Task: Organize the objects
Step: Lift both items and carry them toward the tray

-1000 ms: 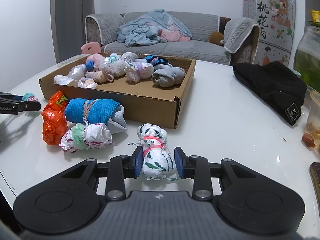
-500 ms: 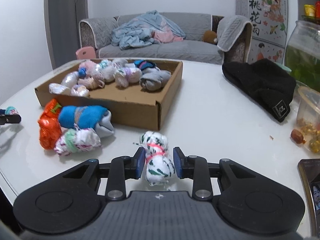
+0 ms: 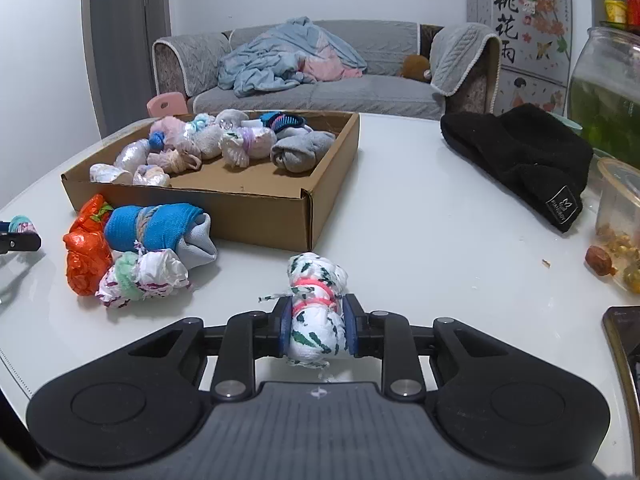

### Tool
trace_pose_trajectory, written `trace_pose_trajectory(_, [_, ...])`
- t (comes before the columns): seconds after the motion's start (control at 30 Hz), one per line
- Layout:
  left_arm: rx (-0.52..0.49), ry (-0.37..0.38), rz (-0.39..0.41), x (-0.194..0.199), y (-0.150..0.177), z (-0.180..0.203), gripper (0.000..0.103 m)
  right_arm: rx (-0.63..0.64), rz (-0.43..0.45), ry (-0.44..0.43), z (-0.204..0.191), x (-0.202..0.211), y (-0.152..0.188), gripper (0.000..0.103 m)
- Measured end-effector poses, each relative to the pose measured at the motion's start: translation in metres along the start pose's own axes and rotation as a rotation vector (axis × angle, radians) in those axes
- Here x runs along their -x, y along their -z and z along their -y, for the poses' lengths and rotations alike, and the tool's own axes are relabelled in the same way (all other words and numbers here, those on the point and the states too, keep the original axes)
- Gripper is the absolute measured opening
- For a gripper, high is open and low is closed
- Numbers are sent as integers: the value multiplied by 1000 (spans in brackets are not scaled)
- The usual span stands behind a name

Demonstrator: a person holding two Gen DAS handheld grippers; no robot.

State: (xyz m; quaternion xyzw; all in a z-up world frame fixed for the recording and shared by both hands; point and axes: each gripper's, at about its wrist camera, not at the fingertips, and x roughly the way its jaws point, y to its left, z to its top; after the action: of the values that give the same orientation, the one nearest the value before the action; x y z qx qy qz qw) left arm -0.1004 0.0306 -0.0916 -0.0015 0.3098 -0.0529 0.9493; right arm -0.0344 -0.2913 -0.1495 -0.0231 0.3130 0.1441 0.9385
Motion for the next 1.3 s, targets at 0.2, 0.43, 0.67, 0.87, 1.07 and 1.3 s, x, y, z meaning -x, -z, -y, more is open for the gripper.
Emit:
trace_pose_trajectory(0.2, [-38, 7, 43, 16, -31, 0, 59, 21, 52, -7, 6, 29, -28, 23])
trace_pose_trajectory(0.43, [-82, 35, 144, 32, -102, 11, 59, 61, 162, -36, 7, 53, -97, 23])
trace_pose_trajectory(0.67, [-151, 88, 185, 19, -160, 41, 60, 146, 199, -101, -19, 37, -141, 24])
trace_pose_trajectory(0.87, [-209, 149, 164, -10, -185, 76, 60, 170, 175, -150, -31, 18, -151, 24])
trace_pose_trajectory(1.07, [-239, 180, 107, -48, -192, 97, 60, 201, 116, -190, -43, -7, -158, 24])
trace_pose_trajectory(1.3, [-238, 187, 25, -86, -174, 99, 60, 194, 41, -212, -48, -37, -151, 24])
